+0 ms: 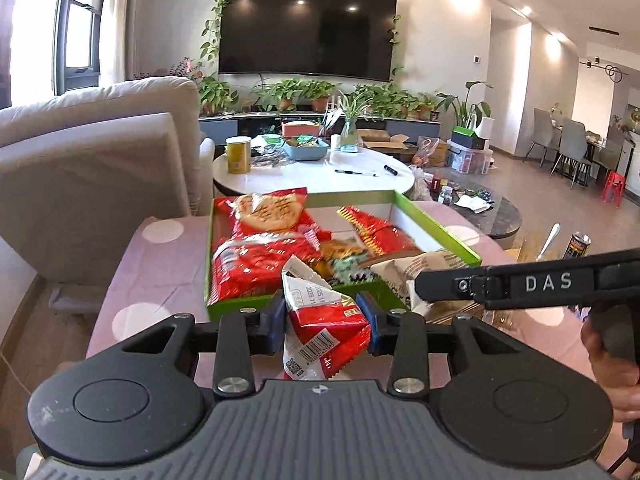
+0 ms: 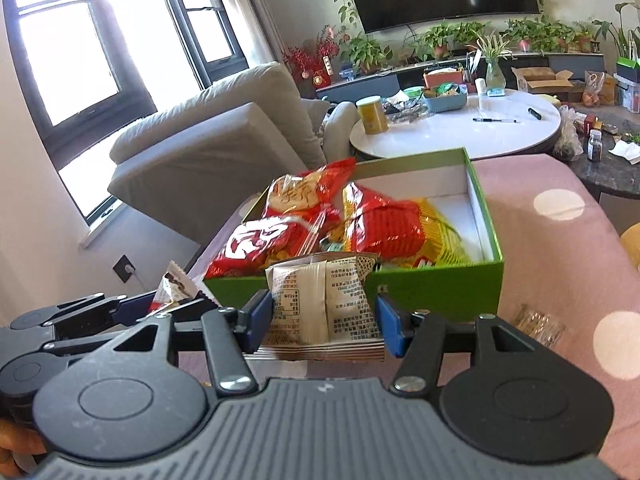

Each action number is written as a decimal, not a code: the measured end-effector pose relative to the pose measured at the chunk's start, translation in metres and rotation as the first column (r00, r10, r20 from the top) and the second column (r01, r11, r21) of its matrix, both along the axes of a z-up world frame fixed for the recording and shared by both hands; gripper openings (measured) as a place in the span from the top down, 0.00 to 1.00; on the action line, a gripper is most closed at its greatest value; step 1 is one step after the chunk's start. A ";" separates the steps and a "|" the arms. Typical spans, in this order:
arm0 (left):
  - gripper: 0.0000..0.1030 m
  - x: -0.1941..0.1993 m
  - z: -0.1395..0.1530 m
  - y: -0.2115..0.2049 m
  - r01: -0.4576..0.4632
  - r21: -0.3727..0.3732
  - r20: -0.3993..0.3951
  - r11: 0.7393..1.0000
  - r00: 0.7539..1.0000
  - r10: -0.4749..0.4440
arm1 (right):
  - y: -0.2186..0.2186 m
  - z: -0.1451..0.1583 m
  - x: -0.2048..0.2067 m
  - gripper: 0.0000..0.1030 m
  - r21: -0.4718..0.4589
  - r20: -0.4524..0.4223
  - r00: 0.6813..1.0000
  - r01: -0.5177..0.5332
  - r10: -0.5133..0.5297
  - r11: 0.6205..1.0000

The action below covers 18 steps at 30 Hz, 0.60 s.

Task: Organize snacks
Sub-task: 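Carry the white packet and candy packet over the green box with both tools, then lower both packets into the box and open both tools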

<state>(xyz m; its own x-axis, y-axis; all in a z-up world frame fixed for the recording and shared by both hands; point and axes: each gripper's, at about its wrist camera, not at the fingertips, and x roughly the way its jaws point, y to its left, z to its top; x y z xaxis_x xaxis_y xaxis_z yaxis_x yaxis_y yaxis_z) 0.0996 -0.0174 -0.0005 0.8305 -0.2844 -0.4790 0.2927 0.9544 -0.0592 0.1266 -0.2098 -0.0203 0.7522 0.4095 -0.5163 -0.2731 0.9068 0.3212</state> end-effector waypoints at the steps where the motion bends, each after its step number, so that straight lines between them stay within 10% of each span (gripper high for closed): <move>1: 0.66 0.003 0.000 -0.002 0.004 -0.004 -0.003 1.000 1.000 -0.004 | -0.001 0.000 0.002 0.45 -0.001 0.002 1.000 0.002 -0.002 1.000; 18: 0.66 0.054 0.016 -0.020 0.009 -0.004 0.001 1.000 1.000 -0.009 | -0.018 0.011 0.042 0.45 0.011 0.032 0.999 0.023 -0.023 1.000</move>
<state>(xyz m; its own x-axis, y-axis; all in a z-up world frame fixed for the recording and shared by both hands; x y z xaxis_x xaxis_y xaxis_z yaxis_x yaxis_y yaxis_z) 0.1538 -0.0376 0.0159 0.8286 -0.2937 -0.4767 0.3010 0.9516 -0.0631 0.1684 -0.2276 -0.0095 0.7775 0.3972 -0.4876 -0.2626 0.9095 0.3222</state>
